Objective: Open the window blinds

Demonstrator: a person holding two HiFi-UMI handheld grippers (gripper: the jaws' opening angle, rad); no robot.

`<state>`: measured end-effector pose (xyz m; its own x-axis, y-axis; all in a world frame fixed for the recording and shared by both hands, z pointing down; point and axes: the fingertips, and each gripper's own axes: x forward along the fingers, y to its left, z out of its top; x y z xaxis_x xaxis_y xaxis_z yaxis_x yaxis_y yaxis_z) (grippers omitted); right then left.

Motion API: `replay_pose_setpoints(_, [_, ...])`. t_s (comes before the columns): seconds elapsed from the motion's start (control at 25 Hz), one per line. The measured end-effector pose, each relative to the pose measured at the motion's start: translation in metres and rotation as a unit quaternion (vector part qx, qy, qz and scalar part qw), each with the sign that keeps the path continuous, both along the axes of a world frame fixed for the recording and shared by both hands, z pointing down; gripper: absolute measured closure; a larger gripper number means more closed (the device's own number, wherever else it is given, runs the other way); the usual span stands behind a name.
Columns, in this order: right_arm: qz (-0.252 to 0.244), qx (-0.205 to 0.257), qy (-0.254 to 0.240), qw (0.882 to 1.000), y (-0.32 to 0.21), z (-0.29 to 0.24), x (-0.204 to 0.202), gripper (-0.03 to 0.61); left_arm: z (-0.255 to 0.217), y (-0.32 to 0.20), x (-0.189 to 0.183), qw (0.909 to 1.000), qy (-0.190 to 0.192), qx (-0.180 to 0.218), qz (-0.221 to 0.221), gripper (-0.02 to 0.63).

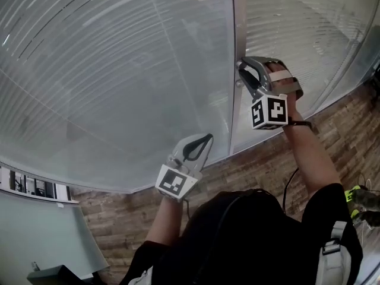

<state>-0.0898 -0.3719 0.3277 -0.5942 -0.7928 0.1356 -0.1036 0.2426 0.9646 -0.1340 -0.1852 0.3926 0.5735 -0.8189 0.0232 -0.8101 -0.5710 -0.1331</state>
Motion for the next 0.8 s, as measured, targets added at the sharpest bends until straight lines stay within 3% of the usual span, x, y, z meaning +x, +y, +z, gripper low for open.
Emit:
replay_pose_setpoints(0.2, [0.003,0.011,0.015,1.0,-0.005,0.004,-0.001,0.445,0.002,-0.003,-0.005,1.0,0.002,-0.002,0.005,0.609])
replay_pose_setpoints(0.52, [0.004,0.001,0.014,1.0,-0.002,0.005,-0.001,0.449,0.009,0.001,-0.013,0.9999,0.0,-0.007,0.013,0.609])
replay_pose_setpoints(0.8, [0.021,-0.03,-0.034,0.999,-0.003,0.0,-0.001,0.449,0.011,0.005,-0.028,0.9998,0.006,-0.015,0.014,0.609])
